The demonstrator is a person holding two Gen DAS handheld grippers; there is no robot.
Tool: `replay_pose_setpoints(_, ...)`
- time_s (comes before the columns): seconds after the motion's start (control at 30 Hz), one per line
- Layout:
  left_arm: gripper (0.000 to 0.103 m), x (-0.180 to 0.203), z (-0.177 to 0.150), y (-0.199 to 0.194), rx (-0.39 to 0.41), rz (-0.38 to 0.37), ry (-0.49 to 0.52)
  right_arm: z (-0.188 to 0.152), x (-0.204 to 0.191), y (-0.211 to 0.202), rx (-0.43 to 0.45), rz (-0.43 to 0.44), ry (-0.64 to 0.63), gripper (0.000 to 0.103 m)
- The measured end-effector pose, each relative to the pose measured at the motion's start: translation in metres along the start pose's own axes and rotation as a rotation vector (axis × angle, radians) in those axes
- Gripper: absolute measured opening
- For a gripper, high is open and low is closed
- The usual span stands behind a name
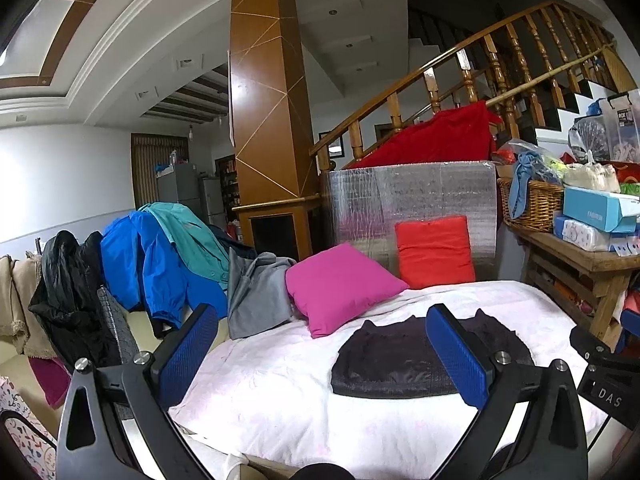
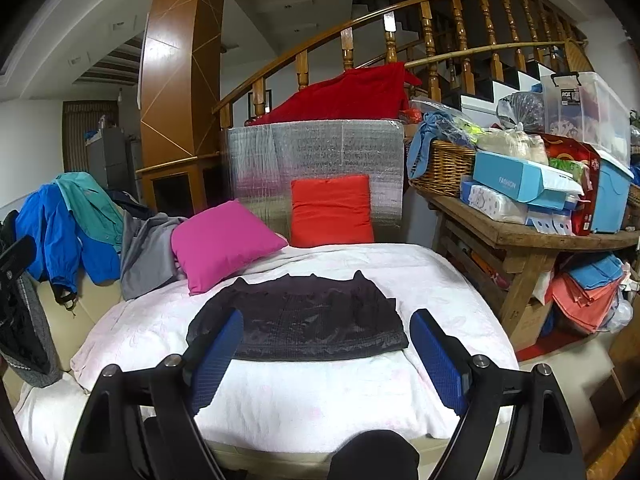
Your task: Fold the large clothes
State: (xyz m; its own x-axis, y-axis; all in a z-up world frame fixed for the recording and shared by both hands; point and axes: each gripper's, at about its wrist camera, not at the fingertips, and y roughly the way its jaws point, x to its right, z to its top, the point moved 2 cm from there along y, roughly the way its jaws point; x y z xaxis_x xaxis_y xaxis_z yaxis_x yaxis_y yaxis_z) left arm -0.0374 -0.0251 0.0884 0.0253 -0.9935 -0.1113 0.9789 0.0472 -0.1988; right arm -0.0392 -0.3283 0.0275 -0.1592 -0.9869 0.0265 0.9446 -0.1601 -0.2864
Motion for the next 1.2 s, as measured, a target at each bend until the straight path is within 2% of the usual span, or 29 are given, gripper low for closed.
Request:
replay_pose_setpoints(0.17, 0.103, -0.002, -0.002, -0.001, 0.000, 0.009, -0.007, -0.001, -0.002, 0.005, -0.013, 0.003, 0.006, 0.088)
replay_pose_setpoints(0.77, 0.103, -0.003, -0.022, 0.019, -0.083, 0.017, -0.007, -0.016, -0.005, 0.034, -0.097, 0.016, 0.015, 0.088)
replay_pose_setpoints(1.2, 0.103, 0.002, -0.030, 0.022, -0.109, 0.008, 0.010, -0.020, -0.002, 0.036, -0.103, 0.015, 0.022, 0.088)
